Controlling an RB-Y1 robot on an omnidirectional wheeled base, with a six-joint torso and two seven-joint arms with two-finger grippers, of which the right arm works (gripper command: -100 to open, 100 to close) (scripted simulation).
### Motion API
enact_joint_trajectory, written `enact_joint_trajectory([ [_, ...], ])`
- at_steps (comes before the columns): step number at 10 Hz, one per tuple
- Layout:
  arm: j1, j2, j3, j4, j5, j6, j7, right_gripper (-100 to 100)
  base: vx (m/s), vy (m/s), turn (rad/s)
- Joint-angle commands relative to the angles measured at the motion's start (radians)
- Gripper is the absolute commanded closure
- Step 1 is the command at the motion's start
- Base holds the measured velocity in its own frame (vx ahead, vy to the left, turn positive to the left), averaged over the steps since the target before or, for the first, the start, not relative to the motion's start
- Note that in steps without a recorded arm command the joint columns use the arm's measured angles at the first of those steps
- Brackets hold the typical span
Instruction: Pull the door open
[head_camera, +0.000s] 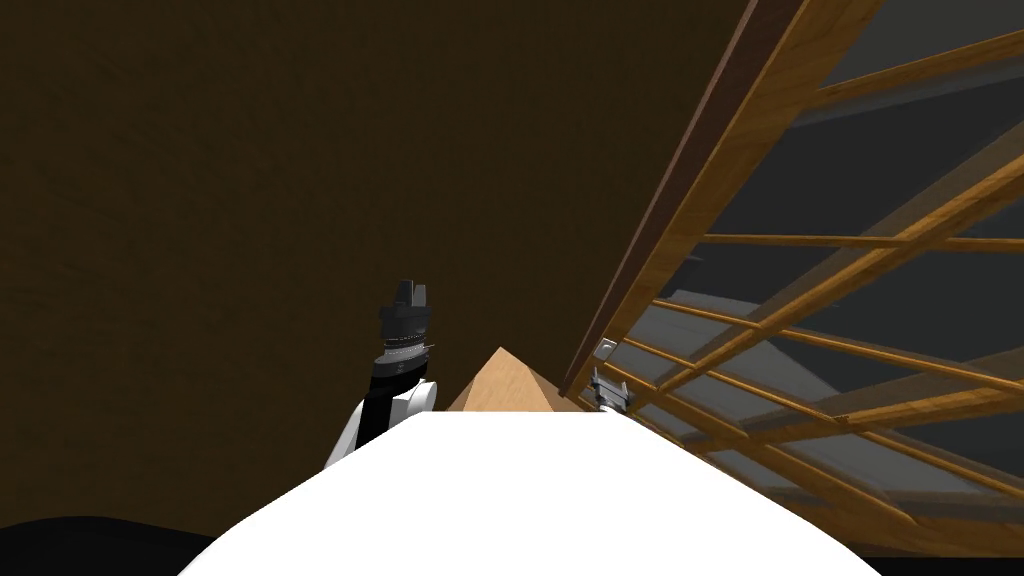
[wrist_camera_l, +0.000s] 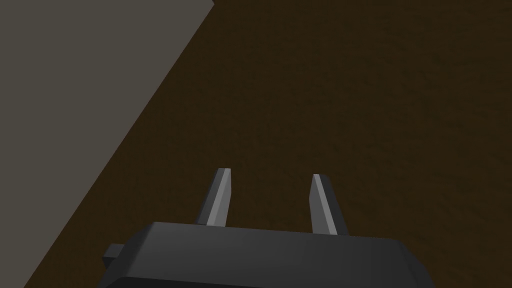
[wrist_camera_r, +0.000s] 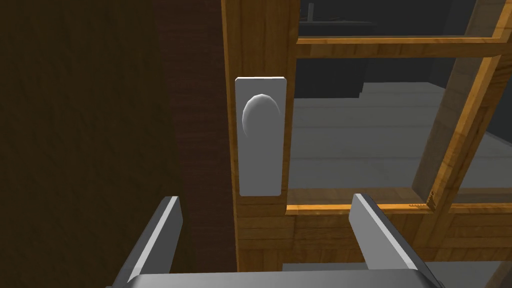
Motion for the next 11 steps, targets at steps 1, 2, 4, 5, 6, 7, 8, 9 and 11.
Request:
enact_joint_trajectory([
  [1,0.005,-0.015,0.001,0.012,0.002,-0.003,-0.03,-100,0.163,0.013,-0.004],
  [2,0.008,-0.033,0.002,0.029,0.003,-0.006,-0.061,-100,0.193,0.025,-0.003],
  [4,0.011,-0.053,0.003,0.049,0.005,-0.01,-0.096,-100,0.158,0.002,-0.004],
  [5,0.013,-0.064,0.004,0.059,0.006,-0.012,-0.114,-100,0.092,-0.015,-0.002],
  [6,0.015,-0.074,0.005,0.069,0.007,-0.014,-0.133,-100,0.098,-0.004,-0.002],
  [7,0.016,-0.085,0.005,0.08,0.008,-0.016,-0.151,-100,0.092,-0.005,-0.005],
  [8,0.018,-0.096,0.006,0.09,0.009,-0.018,-0.17,-100,0.096,-0.011,-0.005],
  [9,0.02,-0.106,0.006,0.1,0.01,-0.019,-0.188,-100,0.097,0.0,0.0],
  [11,0.023,-0.126,0.008,0.119,0.012,-0.023,-0.222,-100,0.108,-0.007,-0.003],
])
